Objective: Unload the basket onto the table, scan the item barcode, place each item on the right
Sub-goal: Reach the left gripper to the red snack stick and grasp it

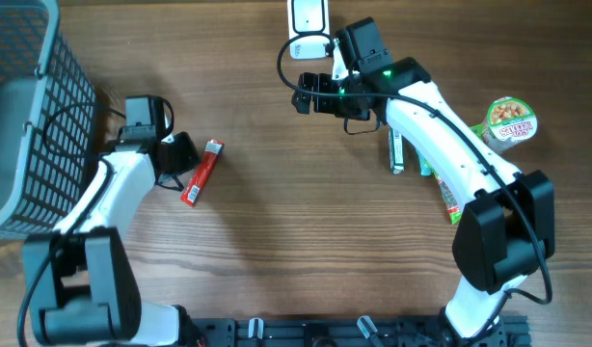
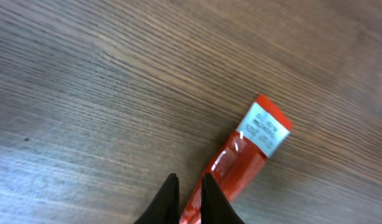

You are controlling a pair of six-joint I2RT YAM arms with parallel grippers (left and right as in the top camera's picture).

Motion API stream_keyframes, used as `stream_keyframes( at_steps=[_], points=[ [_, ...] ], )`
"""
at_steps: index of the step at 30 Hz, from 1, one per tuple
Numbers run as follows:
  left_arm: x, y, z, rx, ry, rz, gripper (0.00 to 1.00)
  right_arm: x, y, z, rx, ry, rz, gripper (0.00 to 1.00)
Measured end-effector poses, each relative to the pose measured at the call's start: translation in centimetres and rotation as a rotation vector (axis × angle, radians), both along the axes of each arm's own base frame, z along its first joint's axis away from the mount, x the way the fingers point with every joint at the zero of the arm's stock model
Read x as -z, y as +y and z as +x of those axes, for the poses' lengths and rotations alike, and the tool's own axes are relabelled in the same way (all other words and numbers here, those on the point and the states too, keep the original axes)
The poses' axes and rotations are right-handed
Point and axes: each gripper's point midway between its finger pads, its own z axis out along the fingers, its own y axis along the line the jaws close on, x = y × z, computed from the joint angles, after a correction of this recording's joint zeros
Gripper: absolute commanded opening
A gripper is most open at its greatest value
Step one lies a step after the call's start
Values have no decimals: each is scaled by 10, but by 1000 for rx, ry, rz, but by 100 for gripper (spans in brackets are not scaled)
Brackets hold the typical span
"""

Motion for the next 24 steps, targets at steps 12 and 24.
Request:
stream_keyframes(
  at_steps=[12,24],
  points=[
    [32,-43,-10,62,105,-215,8,0,0,0,0,0,0,100],
    [24,-161,-46,381,165,-370,4,0,0,0,0,0,0,100]
  ],
)
